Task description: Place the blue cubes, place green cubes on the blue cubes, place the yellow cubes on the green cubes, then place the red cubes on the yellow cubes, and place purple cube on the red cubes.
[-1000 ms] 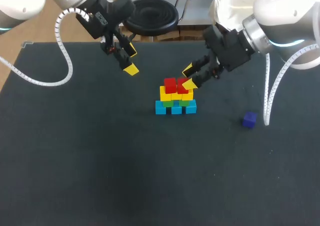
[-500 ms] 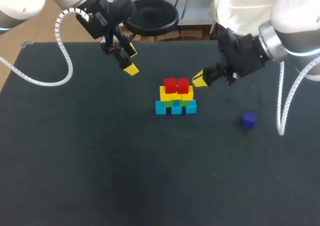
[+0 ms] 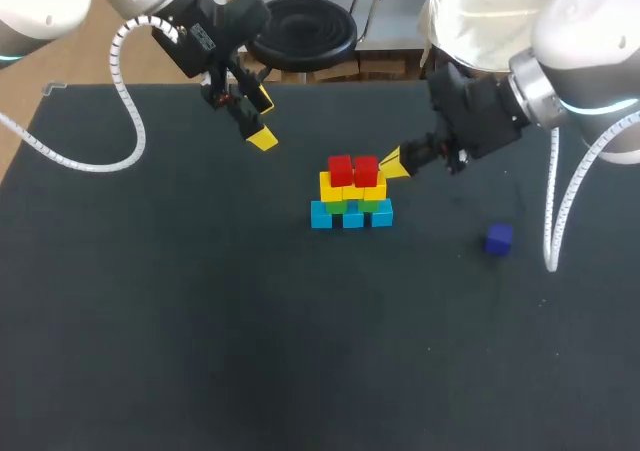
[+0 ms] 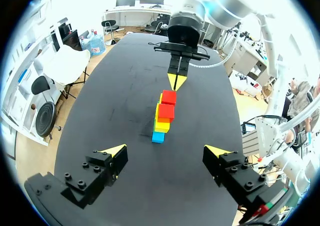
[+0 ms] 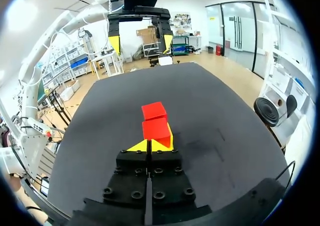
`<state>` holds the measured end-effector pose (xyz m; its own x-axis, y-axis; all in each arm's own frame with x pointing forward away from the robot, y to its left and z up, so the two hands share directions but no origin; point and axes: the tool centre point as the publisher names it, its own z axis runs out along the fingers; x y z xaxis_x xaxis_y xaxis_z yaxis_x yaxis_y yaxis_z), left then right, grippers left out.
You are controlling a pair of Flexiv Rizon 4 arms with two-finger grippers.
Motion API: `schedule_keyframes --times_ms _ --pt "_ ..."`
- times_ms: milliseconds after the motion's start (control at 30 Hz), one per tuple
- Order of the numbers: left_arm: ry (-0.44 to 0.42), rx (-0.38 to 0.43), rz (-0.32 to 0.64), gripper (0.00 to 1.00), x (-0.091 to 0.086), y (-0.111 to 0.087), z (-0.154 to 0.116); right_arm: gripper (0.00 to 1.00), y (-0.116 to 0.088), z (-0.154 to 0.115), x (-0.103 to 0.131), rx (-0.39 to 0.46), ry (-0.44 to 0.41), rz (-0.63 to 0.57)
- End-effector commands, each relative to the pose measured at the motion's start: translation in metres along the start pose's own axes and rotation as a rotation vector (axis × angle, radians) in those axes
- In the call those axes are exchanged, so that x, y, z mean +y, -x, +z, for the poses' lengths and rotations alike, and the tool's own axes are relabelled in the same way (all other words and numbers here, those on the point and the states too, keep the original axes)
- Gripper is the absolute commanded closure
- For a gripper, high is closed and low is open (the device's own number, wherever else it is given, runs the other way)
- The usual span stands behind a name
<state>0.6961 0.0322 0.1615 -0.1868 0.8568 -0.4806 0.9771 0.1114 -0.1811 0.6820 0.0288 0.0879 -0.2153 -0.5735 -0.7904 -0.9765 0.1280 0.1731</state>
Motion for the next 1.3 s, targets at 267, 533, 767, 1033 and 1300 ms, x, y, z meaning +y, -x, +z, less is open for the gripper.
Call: schedule_keyframes --times_ms 267,533,767,1033,1300 --pt "0.002 -0.003 0.002 0.0 0.0 -0.001 0.0 1.0 0.0 0.003 -0.003 -0.005 0.012 -0.001" --pt "0.002 -0.003 0.002 0.0 0.0 -0.001 0.0 1.0 -0.003 -0.004 -0.003 -0.003 -0.005 0.008" --pt "0.002 -0.003 0.002 0.0 0.0 -0.001 0.0 1.0 -0.003 -0.001 -0.006 0.004 -0.003 0.011" --pt "0.002 -0.003 0.002 0.0 0.0 -0.001 0.0 1.0 -0.007 0.005 -0.015 0.005 0.015 0.012" --pt "0.002 -0.003 0.002 0.0 0.0 -0.001 0.0 1.0 -0.007 0.008 -0.019 0.003 0.026 0.014"
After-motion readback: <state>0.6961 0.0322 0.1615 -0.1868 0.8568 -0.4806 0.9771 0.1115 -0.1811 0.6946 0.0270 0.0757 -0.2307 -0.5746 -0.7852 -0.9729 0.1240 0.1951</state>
